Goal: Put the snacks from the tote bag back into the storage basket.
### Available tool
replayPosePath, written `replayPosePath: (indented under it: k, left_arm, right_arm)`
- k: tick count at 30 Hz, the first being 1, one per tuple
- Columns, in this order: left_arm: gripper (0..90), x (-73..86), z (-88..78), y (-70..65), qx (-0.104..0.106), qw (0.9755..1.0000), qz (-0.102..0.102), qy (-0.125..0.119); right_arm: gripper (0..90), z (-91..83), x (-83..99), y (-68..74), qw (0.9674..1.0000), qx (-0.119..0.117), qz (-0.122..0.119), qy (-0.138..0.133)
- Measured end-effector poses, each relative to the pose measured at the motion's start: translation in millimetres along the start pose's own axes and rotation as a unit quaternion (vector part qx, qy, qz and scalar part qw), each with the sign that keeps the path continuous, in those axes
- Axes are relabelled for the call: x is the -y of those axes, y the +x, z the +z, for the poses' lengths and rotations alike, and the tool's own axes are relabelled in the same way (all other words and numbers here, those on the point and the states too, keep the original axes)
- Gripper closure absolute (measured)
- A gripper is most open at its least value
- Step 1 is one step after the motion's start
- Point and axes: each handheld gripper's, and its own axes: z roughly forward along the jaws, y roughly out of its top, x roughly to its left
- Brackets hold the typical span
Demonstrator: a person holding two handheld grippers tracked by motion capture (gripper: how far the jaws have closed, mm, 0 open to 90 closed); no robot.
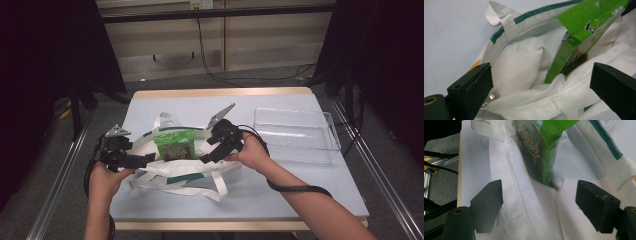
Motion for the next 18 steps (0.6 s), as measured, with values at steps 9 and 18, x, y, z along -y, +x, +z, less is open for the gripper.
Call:
replayPosePath:
  k: [9, 18]
  left_arm:
    - [4.4, 0.0, 2.9, -1.8, 0.007, 1.0000, 0.003, 0.005]
    - [4.4, 0.0, 6.6, -3.2, 0.009, 0.9998, 0.009, 0.012]
  right_arm:
    - [21.2, 1.1, -13.0, -1.6, 0.9999, -0.004, -0.013, 0.009]
    - [21.8, 4.5, -27.5, -2.6, 0.9995, 0.002, -0.028, 0.015]
